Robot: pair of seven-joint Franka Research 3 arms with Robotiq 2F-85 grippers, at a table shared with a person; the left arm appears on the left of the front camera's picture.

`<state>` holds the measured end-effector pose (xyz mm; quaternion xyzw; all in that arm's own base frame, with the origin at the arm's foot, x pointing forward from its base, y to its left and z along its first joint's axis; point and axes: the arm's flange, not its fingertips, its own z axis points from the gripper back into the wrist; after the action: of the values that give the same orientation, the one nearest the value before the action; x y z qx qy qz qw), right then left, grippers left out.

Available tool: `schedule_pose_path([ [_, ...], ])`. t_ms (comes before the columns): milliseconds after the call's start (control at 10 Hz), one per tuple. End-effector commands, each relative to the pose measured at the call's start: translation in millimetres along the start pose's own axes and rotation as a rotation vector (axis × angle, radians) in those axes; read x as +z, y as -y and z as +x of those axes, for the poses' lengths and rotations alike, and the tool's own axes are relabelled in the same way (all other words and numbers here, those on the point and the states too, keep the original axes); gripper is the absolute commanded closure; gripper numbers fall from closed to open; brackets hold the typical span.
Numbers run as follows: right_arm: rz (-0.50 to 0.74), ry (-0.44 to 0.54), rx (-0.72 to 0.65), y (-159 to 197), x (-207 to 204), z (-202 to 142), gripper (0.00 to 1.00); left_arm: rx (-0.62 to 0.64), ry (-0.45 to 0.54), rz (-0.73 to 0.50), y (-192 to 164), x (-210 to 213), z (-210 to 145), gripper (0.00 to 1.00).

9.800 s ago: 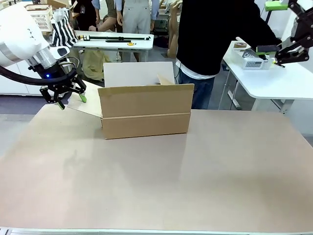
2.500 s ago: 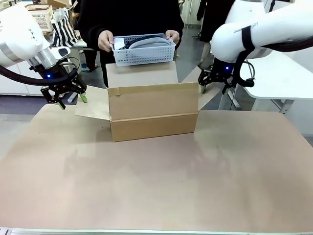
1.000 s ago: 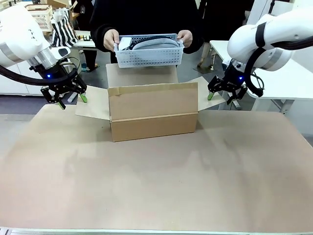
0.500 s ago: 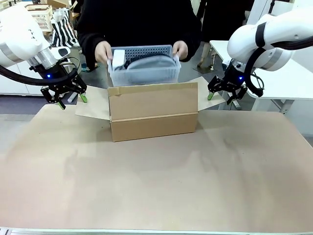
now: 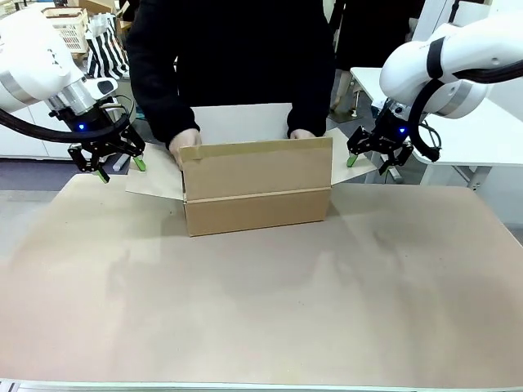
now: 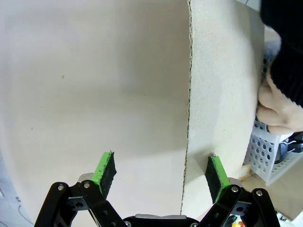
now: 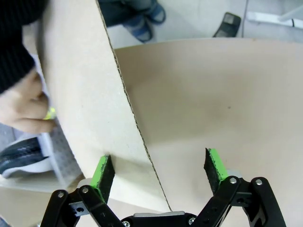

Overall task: Pack the gift set into the box.
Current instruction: Lift both hands away from the flaps of the Package Box.

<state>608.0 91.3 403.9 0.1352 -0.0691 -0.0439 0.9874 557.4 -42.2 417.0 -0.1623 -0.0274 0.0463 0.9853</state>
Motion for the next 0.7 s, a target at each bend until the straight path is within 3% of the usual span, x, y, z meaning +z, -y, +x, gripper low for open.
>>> schedule_pose_path([
  [0,-0.031,-0.001,-0.017,-2.3,2.4,0.5,0.00,-0.003,0.005,0.016,0.0,1.4,-0.6,0.00],
  [600,-0.031,-0.001,-0.017,-2.3,2.4,0.5,0.00,-0.003,0.005,0.016,0.0,1.4,-0.6,0.00],
])
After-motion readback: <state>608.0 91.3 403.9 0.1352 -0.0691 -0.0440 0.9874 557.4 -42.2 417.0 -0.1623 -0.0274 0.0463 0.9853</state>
